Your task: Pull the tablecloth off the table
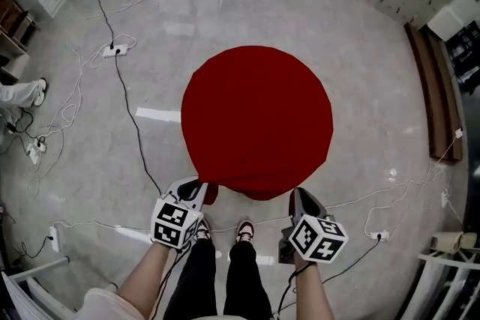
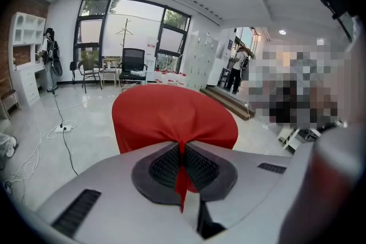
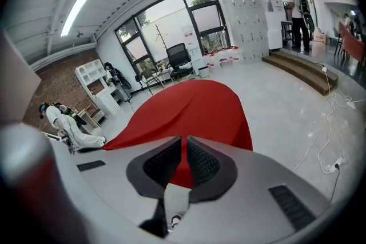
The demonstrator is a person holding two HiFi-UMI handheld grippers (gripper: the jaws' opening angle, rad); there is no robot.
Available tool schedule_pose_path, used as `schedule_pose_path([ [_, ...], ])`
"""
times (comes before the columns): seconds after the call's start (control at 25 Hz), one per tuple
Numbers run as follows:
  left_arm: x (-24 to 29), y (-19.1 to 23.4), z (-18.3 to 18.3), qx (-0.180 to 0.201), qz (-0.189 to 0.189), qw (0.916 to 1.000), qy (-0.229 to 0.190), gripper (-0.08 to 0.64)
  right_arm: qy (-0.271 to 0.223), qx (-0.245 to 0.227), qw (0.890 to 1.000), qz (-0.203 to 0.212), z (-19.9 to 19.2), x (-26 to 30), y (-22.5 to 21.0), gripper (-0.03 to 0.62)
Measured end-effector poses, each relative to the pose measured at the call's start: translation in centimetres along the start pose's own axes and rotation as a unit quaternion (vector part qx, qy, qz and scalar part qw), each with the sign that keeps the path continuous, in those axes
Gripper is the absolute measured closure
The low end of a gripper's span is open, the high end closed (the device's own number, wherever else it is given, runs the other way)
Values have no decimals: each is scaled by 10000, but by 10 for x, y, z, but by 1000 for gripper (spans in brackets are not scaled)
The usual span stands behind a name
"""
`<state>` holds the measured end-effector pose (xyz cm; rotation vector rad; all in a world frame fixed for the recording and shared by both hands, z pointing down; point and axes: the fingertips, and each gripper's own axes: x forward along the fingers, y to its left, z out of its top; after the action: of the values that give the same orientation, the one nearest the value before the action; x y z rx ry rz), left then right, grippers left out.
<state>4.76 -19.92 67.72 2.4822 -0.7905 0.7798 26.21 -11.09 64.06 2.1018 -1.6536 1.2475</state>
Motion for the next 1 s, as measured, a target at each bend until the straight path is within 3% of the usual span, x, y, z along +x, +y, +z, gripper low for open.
schedule_pose_path([
  [0.04, -3, 0, 7, -31, -3, 10000, -70, 543, 36, -20, 10000, 30, 1, 2, 0, 550],
  [0.08, -6, 0, 14, -73, -11, 9999, -142, 541, 75, -25, 9999, 77, 2, 5, 1, 477],
  [0.12, -9, 1, 22, -119, -21, 9997, -209, 543, 105, -27, 9999, 134, 4, 8, 3, 446],
  [0.36, -19, 2, 62, -234, -109, 9986, -463, 543, 154, -130, 9988, 436, 20, 17, 18, 418],
  [0.56, -31, -5, 91, -15, -229, 9978, -627, 543, 352, -334, 9975, 506, 19, 28, 25, 390],
  [0.72, -39, -10, 98, 24, -293, 9973, -670, 543, 356, -153, 9978, 545, 24, 35, 26, 390],
  [1.0, -52, -16, 108, 23, -327, 9966, -760, 543, 406, -350, 9962, 680, 41, 48, 35, 383],
])
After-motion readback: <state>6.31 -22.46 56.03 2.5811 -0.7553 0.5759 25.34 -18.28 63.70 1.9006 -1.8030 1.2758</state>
